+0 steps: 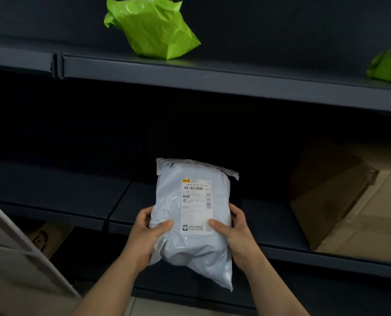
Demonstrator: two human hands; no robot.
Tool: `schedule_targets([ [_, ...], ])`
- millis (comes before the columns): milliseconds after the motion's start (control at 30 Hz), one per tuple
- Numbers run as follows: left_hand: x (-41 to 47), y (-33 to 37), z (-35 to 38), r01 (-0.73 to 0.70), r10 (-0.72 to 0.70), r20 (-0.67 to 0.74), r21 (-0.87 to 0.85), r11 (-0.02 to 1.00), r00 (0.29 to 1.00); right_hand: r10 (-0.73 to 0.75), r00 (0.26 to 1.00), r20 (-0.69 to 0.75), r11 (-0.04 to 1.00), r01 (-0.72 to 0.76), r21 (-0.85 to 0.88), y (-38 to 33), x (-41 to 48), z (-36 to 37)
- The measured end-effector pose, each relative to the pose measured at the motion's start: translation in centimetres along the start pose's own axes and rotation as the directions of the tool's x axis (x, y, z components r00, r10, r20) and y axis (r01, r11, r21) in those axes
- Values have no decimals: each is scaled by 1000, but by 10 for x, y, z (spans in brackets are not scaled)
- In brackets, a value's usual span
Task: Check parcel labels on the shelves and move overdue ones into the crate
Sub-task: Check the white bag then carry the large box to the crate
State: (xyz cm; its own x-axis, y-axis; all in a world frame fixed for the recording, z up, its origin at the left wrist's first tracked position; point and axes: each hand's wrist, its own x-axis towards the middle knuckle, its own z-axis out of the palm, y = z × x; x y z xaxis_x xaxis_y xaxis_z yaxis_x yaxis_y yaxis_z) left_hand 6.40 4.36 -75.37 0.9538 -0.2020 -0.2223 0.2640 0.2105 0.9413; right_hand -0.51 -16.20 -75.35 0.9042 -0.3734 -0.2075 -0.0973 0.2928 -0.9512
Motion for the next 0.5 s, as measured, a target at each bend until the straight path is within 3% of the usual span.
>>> schedule_targets([
  [267, 25, 30, 14, 7, -5, -28, 37, 999, 1000, 67, 997, -41, 996, -69, -48, -30, 25, 9],
  [500, 50, 43, 25, -34, 33, 7, 233, 972, 999, 69, 996, -50, 994, -73, -81, -47, 44, 17],
])
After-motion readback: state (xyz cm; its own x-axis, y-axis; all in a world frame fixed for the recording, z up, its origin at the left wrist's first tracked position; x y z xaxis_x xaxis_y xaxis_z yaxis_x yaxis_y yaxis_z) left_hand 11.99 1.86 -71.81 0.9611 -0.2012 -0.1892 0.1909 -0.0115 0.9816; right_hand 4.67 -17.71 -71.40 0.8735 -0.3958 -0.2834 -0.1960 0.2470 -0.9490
